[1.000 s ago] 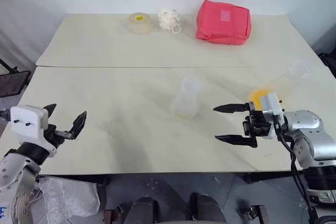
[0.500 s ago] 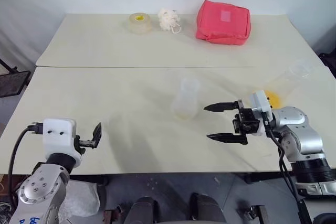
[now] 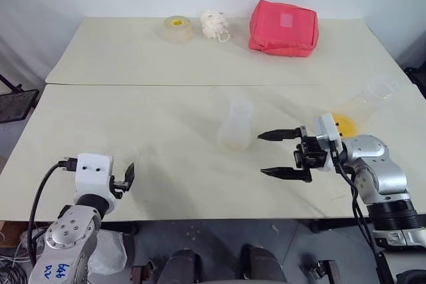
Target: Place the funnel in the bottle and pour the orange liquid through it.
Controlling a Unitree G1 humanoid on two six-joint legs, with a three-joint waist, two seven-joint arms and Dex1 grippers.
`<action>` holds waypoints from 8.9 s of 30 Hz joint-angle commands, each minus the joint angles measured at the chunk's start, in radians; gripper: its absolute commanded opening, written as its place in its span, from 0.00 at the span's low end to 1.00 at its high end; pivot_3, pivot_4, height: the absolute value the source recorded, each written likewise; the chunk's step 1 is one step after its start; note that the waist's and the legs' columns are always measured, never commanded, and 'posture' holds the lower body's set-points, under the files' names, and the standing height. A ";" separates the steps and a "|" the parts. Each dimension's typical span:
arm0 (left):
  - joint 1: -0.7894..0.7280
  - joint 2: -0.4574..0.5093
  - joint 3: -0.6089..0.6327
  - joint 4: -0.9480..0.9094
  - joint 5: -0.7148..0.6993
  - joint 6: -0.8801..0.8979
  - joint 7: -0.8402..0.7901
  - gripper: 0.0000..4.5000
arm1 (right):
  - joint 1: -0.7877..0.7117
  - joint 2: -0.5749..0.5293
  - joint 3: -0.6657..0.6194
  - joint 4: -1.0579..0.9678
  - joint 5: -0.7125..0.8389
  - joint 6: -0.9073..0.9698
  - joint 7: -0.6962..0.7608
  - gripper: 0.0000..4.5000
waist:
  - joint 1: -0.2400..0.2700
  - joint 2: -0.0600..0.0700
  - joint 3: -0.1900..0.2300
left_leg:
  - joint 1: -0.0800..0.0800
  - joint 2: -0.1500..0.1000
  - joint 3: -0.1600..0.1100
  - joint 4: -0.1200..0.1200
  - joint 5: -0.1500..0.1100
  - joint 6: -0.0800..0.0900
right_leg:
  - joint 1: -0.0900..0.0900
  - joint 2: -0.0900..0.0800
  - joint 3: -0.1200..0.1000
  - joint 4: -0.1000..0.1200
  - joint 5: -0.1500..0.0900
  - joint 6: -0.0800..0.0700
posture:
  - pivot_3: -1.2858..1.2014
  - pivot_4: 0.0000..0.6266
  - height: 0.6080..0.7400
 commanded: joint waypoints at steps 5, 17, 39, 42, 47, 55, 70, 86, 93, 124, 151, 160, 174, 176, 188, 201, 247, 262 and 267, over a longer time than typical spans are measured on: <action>-0.019 0.019 0.037 0.029 0.002 0.008 -0.028 0.22 | -0.001 -0.003 -0.034 -0.052 0.052 0.009 0.014 1.00 | 0.000 0.000 0.000 | 0.000 0.000 0.000 0.000 0.000 0.000 | 0.000 0.000 0.000 0.000 0.000 0.000 | 0.52 0.24 1.00; -0.111 0.064 0.296 0.004 -0.196 0.103 -0.167 0.01 | -0.011 0.024 -0.058 -0.077 0.083 0.028 -0.047 1.00 | 0.001 0.000 0.000 | 0.000 0.000 0.000 0.000 0.000 0.000 | 0.000 0.000 -0.001 0.000 0.000 0.000 | 0.52 0.24 1.00; -0.809 0.315 0.067 0.447 -0.489 0.174 -0.448 0.01 | 0.022 0.091 -0.112 -0.156 0.044 -0.026 -0.268 1.00 | 0.001 -0.001 0.000 | -0.001 -0.001 0.000 -0.002 0.001 -0.001 | -0.003 0.002 -0.002 0.001 0.000 0.000 | 0.52 0.24 1.00; -0.895 0.339 0.024 0.514 -0.515 0.204 -0.488 0.01 | 0.039 0.089 -0.126 -0.178 0.040 -0.030 -0.298 1.00 | -0.003 -0.001 0.000 | -0.003 -0.002 0.001 -0.003 0.001 -0.002 | -0.005 0.002 -0.002 0.003 0.000 0.000 | 0.52 0.24 1.00; -1.058 0.327 -0.024 0.646 -0.560 0.252 -0.527 0.01 | 0.084 0.081 -0.145 -0.224 0.040 -0.035 -0.333 1.00 | -0.007 -0.001 0.001 | -0.003 -0.002 0.002 -0.004 0.002 -0.003 | -0.006 0.004 -0.003 0.004 0.000 0.000 | 0.52 0.24 1.00; -1.243 0.354 -0.095 0.778 -0.613 0.396 -0.599 0.01 | 0.143 0.064 -0.183 -0.279 0.041 -0.038 -0.382 1.00 | -0.008 -0.001 0.001 | -0.003 -0.002 0.001 -0.004 0.002 -0.004 | -0.007 0.004 -0.002 0.004 0.000 0.000 | 0.52 0.24 1.00; -1.545 0.524 -0.332 1.106 -0.755 0.705 -0.784 0.01 | 0.186 0.064 -0.184 -0.322 0.045 -0.037 -0.422 1.00 | -0.017 0.000 0.001 | -0.003 -0.003 0.002 -0.004 0.002 -0.004 | -0.008 0.005 -0.001 0.006 0.000 0.000 | 0.52 0.24 1.00; -1.741 0.518 -0.716 1.331 -0.751 0.705 -1.000 0.01 | 0.220 0.063 -0.198 -0.343 0.039 -0.051 -0.439 1.00 | -0.022 0.000 0.004 | -0.003 -0.003 0.002 -0.004 0.002 -0.004 | -0.008 0.005 -0.001 0.007 0.000 0.000 | 0.52 0.24 1.00; -1.811 0.459 -0.820 1.411 -0.622 0.674 -1.142 0.01 | 0.239 0.067 -0.207 -0.352 0.035 -0.073 -0.456 1.00 | -0.022 -0.001 0.006 | -0.004 -0.003 0.005 -0.004 0.002 -0.004 | -0.009 0.005 0.000 0.007 0.000 0.000 | 0.52 0.24 1.00; -1.970 0.219 -1.069 1.813 -0.243 0.354 -1.559 0.01 | 0.381 0.088 -0.203 -0.472 0.012 -0.110 -0.582 1.00 | -0.018 -0.002 0.007 | -0.015 -0.003 0.010 0.000 0.003 -0.003 | -0.017 0.005 -0.003 0.007 0.000 0.000 | 0.52 0.24 1.00; -2.035 0.177 -1.004 1.921 -0.242 0.304 -1.559 1.00 | 0.367 0.067 -0.217 -0.436 -0.004 -0.132 -0.582 1.00 | -0.019 -0.003 0.007 | -0.016 -0.003 0.010 0.000 0.003 -0.003 | -0.022 0.004 0.000 0.013 0.000 0.000 | 0.52 0.24 1.00; -1.955 0.246 -0.805 1.860 -0.197 0.155 -1.457 1.00 | 0.360 0.043 -0.243 -0.430 0.002 -0.117 -0.571 1.00 | -0.022 -0.003 0.007 | -0.016 -0.003 0.010 0.000 0.003 -0.003 | -0.023 0.004 0.000 0.014 0.000 0.000 | 0.52 0.24 1.00; -1.069 0.325 -0.212 0.990 -0.276 -0.247 -1.005 1.00 | 0.451 -0.022 -0.370 -0.460 -0.017 -0.035 -0.649 1.00 | -0.018 -0.004 0.007 | -0.016 -0.002 -0.001 0.007 0.003 -0.002 | -0.024 -0.001 0.000 0.026 0.000 0.000 | 0.52 0.24 1.00; -0.985 0.292 -0.178 0.937 -0.288 -0.278 -0.957 1.00 | 0.467 -0.016 -0.391 -0.470 -0.034 -0.024 -0.692 1.00 | -0.006 -0.004 0.007 | -0.016 -0.002 -0.001 0.010 0.003 -0.002 | -0.022 -0.001 0.000 0.026 0.000 0.000 | 0.52 0.24 1.00; -0.757 0.108 -0.168 0.966 -0.232 -0.803 -0.968 1.00 | 0.752 0.176 -0.544 -0.741 -0.106 0.080 -1.052 1.00 | 0.005 -0.003 0.005 | -0.015 -0.004 0.003 0.010 0.003 -0.002 | -0.022 0.001 0.000 0.025 0.000 0.000 | 0.52 0.24 1.00; -0.742 0.086 -0.197 1.052 -0.227 -0.980 -1.023 1.00 | 0.571 0.164 -0.576 -0.535 -0.206 0.074 -1.186 1.00 | 0.001 -0.002 0.002 | -0.011 -0.003 0.011 0.008 0.003 -0.002 | -0.022 0.002 0.005 0.023 0.000 0.000 | 0.52 0.24 1.00; -0.742 0.125 -0.146 1.037 -0.326 -0.982 -1.044 1.00 | 0.002 0.089 -0.116 -0.370 -0.545 -0.074 -1.155 0.54 | -0.023 0.000 0.002 | -0.013 -0.002 0.008 0.007 0.003 -0.002 | -0.024 0.001 0.002 0.023 0.000 0.000 | 0.52 0.24 1.00; -0.827 0.138 -0.140 1.169 -0.397 -0.955 -1.304 1.00 | -0.208 -0.020 0.183 -0.204 -1.040 -0.427 -1.166 0.54 | -0.029 0.000 0.002 | -0.014 -0.003 0.009 0.006 0.003 -0.002 | -0.025 0.001 0.000 0.023 0.000 0.000 | 0.52 0.24 1.00; -0.842 0.131 -0.138 1.199 -0.389 -0.968 -1.329 1.00 | -0.261 -0.042 0.211 -0.141 -1.141 -0.531 -1.186 0.54 | -0.030 -0.001 0.003 | -0.014 -0.002 0.008 0.006 0.003 -0.002 | -0.025 0.000 0.000 0.023 0.000 0.000 | 0.52 0.24 1.00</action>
